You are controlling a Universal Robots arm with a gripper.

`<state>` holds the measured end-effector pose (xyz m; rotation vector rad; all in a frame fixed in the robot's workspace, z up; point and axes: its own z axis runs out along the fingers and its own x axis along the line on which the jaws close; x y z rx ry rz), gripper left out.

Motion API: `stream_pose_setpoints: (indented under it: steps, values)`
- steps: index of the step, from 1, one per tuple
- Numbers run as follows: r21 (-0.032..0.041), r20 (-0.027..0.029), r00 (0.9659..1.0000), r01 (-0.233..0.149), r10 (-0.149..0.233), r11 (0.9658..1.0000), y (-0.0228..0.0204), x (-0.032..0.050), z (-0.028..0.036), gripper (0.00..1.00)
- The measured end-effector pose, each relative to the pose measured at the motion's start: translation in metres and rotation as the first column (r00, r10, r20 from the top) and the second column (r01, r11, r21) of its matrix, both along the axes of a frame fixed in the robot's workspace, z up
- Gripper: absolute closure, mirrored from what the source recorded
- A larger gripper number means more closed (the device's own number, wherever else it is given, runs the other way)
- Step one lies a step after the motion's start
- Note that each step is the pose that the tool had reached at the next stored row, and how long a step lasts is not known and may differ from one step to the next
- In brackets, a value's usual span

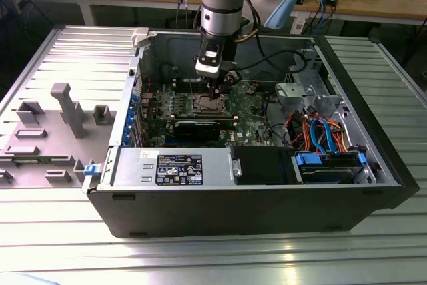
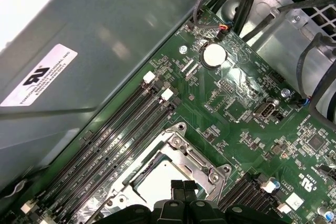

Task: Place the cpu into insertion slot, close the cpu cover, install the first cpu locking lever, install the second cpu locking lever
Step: 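Install the first cpu locking lever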

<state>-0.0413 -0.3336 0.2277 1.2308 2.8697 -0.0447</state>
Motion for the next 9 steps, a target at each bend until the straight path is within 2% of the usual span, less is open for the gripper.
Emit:
stream_pose_setpoints:
  steps: [9]
  values:
    - [0.0000, 0.0000, 0.9999, -0.016, 0.016, 0.9999, 0.0000, 0.0000, 0.0000, 0.89]
